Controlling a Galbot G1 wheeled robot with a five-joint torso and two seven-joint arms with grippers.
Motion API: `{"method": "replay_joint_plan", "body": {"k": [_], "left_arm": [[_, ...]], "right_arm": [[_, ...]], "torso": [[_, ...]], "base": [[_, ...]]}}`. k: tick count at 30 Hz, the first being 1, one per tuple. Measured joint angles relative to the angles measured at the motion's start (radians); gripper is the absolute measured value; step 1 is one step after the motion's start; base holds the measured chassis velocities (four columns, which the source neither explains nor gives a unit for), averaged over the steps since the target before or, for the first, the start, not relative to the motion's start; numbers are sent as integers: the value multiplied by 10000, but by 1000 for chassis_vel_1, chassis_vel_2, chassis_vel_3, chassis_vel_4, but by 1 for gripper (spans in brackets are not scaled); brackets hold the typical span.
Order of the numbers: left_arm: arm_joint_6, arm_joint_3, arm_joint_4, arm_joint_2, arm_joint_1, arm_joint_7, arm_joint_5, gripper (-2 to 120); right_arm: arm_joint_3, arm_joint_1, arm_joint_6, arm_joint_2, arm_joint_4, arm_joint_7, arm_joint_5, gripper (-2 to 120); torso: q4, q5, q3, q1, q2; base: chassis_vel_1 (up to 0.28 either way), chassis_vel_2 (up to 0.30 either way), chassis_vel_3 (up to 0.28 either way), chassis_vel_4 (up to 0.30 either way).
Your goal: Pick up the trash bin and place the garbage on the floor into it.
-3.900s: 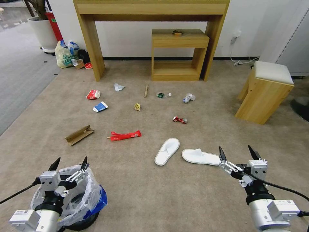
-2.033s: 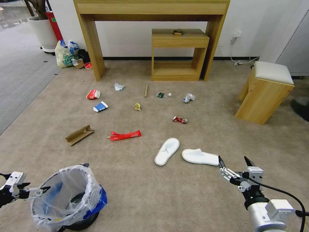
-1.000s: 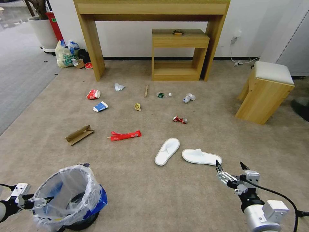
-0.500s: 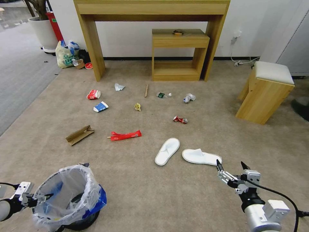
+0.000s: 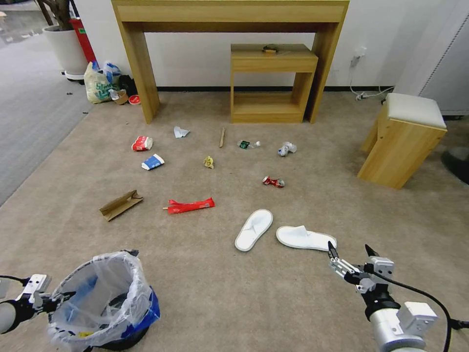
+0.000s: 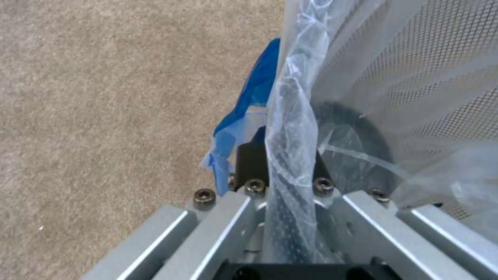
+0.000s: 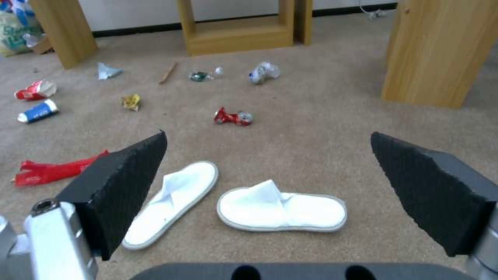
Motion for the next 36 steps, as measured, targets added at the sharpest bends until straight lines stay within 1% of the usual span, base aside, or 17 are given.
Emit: {"method": "replay_joint_plan", "body": {"k": [6,9,10,11,14,15,19,20,21,23,25,26,27,28,29,30,36], "left_arm": [[54,-368,-545,-162,174,-384,-601,0],[52,-598,-1058,-302,263,-1002,-1365,0],[52,-643,-1311,-355,315,-1454,-1765,0],[52,-643,-1311,-355,315,-1454,-1765,0],[37,-704,-2050,-580,542,-2738,-2623,0],[37,-704,-2050,-580,542,-2738,-2623,0],[38,-584,-3316,-1375,1029,-4399,-3488,0],[38,-584,-3316,-1375,1029,-4399,-3488,0],[37,-459,-3852,-1733,1229,-4917,-3667,0],[37,-320,-4353,-2062,1367,-5450,-3827,0],[37,-276,-4500,-2171,1392,-5668,-3903,0],[37,-227,-4696,-2306,1414,-5996,-4060,0],[36,-157,-4948,-2484,1419,-6616,-4402,0],[36,-157,-4948,-2484,1419,-6616,-4402,0],[31,-87,-5284,-2784,1388,-7617,-4951,0],[25,-95,-5460,-3046,1334,-8130,-5106,0],[21,-144,-5893,-3730,1395,-8858,-5400,0]], "right_arm": [[41,59,-27,-27,-1,4,44,100],[71,138,-103,-79,2,50,136,100],[77,164,-157,-122,21,82,204,100],[77,164,-157,-122,21,82,204,100],[97,226,-242,-229,61,121,277,100],[97,226,-242,-229,61,121,277,100],[90,330,-353,-266,105,162,329,100],[90,330,-353,-266,105,162,329,100],[80,352,-401,-268,132,167,338,100],[65,370,-465,-273,166,168,340,100],[61,380,-491,-274,177,168,342,100],[58,394,-518,-274,192,166,342,100],[56,421,-556,-274,212,152,341,100],[56,421,-556,-274,212,152,341,100],[53,452,-620,-263,259,106,341,100],[54,475,-672,-257,299,74,348,100],[94,510,-787,-224,388,-26,366,100]], "torso": [[2,-2,1,0,0],[2,5,1,0,0],[0,5,1,0,0],[0,5,1,0,0],[-1,8,0,0,0],[-1,8,0,0,0],[3,8,0,0,0],[3,8,0,0,0],[3,7,-1,0,0],[3,7,-1,0,0],[2,8,-1,0,0],[3,8,-1,0,0],[2,8,-1,0,0],[2,8,-1,0,0],[0,9,-1,0,0],[0,8,-1,0,0],[-1,7,-1,0,0]], "base": [[0,0,0,0],[0,0,0,0],[0,0,0,0],[0,0,0,0],[0,0,0,0],[0,0,0,0],[0,0,0,0],[0,0,0,0],[0,0,0,0],[0,0,0,0],[0,0,0,0],[0,0,0,0],[0,0,0,0],[0,0,0,0],[0,0,0,0],[0,0,0,0],[0,0,0,0]]}}
